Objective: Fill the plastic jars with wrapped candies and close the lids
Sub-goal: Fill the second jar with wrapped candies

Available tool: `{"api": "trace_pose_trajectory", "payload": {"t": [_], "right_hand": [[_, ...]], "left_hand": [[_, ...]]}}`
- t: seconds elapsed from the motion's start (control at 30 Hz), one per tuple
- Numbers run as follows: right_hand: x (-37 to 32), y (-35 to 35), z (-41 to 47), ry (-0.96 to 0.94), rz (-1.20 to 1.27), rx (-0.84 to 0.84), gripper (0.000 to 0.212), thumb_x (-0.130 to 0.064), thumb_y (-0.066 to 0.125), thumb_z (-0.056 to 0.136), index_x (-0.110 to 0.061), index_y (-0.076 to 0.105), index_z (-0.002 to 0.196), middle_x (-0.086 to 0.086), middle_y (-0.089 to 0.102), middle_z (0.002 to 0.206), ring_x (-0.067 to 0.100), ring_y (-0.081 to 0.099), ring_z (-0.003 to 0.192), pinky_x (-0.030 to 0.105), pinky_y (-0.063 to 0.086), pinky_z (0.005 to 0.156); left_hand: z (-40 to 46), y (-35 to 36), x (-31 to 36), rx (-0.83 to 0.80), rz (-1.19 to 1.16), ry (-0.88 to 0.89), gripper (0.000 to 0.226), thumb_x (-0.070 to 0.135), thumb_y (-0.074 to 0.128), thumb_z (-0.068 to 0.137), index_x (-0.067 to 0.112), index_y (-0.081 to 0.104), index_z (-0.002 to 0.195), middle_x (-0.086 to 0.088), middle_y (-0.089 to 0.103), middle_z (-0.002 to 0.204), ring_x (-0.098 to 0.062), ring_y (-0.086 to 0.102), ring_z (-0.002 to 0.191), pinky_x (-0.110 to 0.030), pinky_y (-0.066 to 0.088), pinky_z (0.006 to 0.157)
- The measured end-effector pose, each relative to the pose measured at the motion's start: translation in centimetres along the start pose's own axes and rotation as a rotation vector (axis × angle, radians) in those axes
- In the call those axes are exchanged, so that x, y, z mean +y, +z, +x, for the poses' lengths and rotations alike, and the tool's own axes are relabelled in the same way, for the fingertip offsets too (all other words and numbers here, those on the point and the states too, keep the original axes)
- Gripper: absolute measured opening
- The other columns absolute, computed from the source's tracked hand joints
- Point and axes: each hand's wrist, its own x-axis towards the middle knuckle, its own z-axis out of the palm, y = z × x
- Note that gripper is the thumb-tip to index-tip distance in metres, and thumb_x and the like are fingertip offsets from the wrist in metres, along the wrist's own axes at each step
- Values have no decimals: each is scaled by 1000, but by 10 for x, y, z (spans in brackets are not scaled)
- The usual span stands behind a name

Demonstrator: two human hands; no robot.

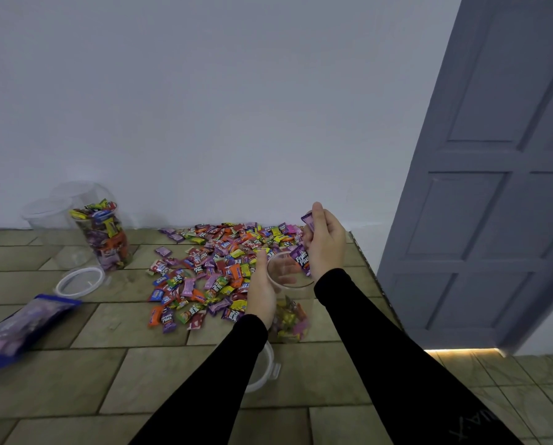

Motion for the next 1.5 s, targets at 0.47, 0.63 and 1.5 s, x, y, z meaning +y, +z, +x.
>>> {"api": "trace_pose_trajectory", "payload": {"t": [0.47, 0.63, 1.5], "right_hand": [[1, -2, 0, 1, 3, -101, 32, -19, 48, 100, -9, 58, 71, 5, 45, 57, 16, 40, 44, 25, 33, 45], [-4, -3, -2, -4, 6, -178, 18, -4, 51, 96, -1, 60, 80, 3, 56, 65, 15, 44, 43, 19, 38, 42], [0, 4, -1, -24, -373, -250, 10, -24, 51, 69, -24, 61, 65, -8, 57, 56, 21, 53, 50, 37, 48, 55]], "left_hand": [[4, -1, 0, -31, -4, -40, 74, 54, 19, 101, 0, 69, 102, -11, 72, 84, -19, 64, 65, -30, 50, 63], [3, -1, 0, -39, -12, -21, 73, 53, 19, 102, -1, 68, 101, -10, 72, 79, -18, 64, 62, -28, 50, 60], [-6, -1, 8, -60, -18, -46, 62, 53, 26, 101, 10, 71, 91, -4, 74, 81, -16, 68, 73, -26, 51, 65]]}}
